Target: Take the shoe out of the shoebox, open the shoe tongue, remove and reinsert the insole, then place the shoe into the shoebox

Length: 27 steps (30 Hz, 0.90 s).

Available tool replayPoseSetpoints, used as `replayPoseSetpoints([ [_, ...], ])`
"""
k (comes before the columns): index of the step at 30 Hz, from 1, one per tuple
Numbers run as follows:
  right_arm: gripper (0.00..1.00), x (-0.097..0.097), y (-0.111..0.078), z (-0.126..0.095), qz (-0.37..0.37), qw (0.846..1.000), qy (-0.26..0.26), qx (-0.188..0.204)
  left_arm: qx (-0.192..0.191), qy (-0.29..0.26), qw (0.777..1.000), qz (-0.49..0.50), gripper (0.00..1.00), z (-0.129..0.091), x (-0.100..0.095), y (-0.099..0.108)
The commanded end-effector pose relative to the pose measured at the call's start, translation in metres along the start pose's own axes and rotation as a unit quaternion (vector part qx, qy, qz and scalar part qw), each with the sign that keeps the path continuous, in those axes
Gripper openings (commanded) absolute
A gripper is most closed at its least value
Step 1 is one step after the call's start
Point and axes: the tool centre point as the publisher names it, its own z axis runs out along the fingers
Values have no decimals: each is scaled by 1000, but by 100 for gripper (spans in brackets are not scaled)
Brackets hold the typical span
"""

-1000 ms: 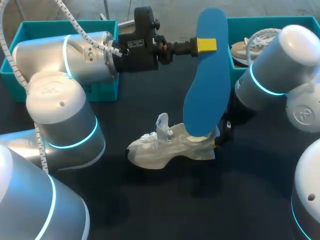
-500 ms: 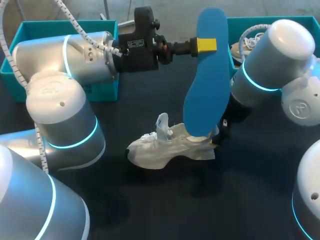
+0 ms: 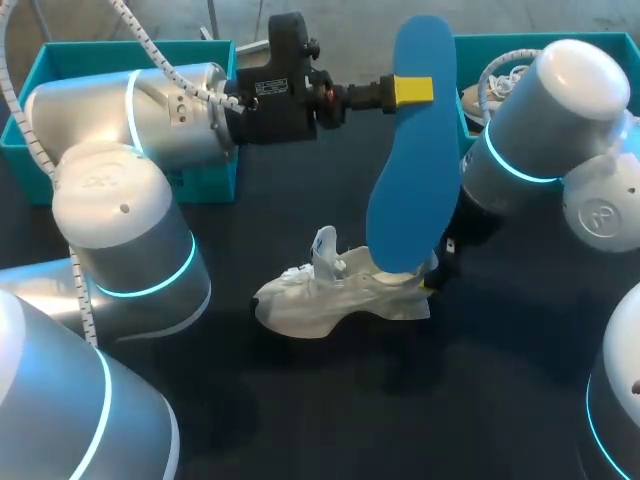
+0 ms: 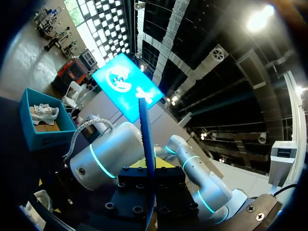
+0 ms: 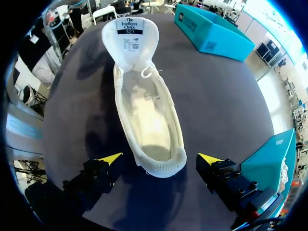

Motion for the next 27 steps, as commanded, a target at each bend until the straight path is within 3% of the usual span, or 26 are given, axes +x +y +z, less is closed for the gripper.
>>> replayPoseSetpoints([
  [1,100,1,0,0,0,1000,-1,0,-1,-1,1000,0,0,0,0,1],
  [11,100,1,0,0,0,1000,-1,0,-1,-1,1000,0,0,0,0,1],
  [20,100,1,0,0,0,1000,-1,0,-21,-18,1000,-15,0,-5,25,0],
  [27,100,1,0,0,0,1000,-1,0,-6,-21,1000,-17,0,-15,37,6],
])
